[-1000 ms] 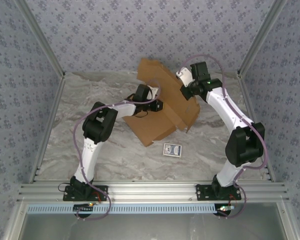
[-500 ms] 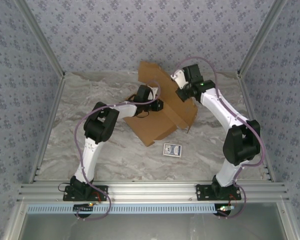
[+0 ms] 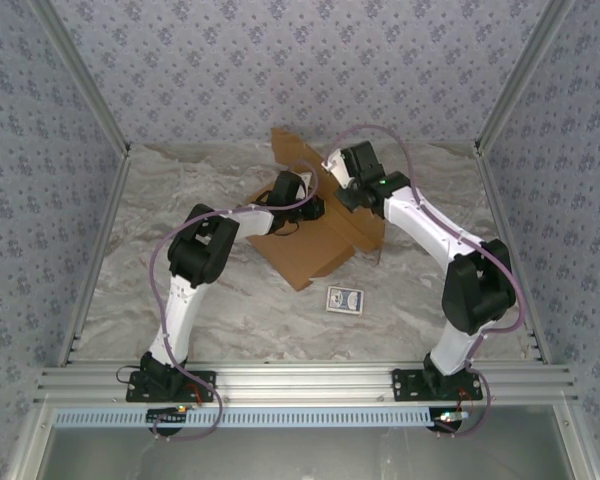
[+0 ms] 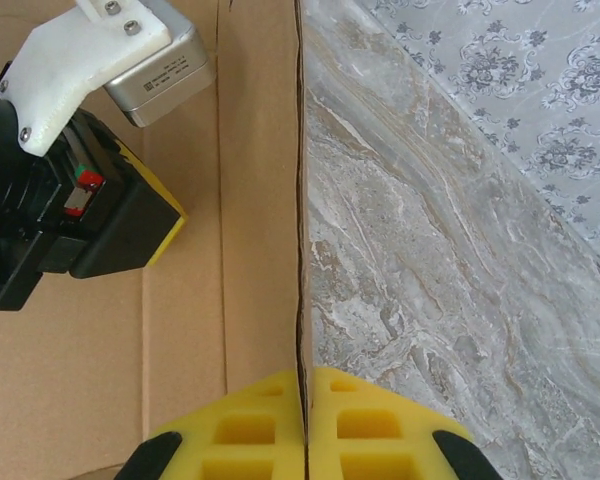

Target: Fold the paper box

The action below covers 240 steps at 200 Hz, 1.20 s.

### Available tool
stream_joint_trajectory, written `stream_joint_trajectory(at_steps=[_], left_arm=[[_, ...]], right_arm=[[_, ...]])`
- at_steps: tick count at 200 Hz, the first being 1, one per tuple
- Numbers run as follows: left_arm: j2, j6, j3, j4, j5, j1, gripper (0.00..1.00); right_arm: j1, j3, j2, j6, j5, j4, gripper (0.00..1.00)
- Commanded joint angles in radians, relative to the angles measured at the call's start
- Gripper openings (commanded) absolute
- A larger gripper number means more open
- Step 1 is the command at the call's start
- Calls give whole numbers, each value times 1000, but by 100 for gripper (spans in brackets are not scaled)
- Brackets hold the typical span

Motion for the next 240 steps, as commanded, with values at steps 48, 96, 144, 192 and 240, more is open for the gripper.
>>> stream_joint_trajectory(at_steps=[48,96,144,192,240], left_arm=[[27,-49,-69,15,-4,-11,11],[-34,-36,-108,17,-19,-10,13],[-162,-22,-177,4,-10,-8,30],[-325,17,-317,-7,-31,-2,40],[-454,58,-493,-96,-65,30,40]], right_arm=[[88,-85,-6,85,42,15,0],[80,-65,-10,73,73,-1,0],[38,-43,-27,24,41,-11,0],[-19,-28,-47,-59,-82,-28,0],[-44,5,-42,-151,-208,-85,0]])
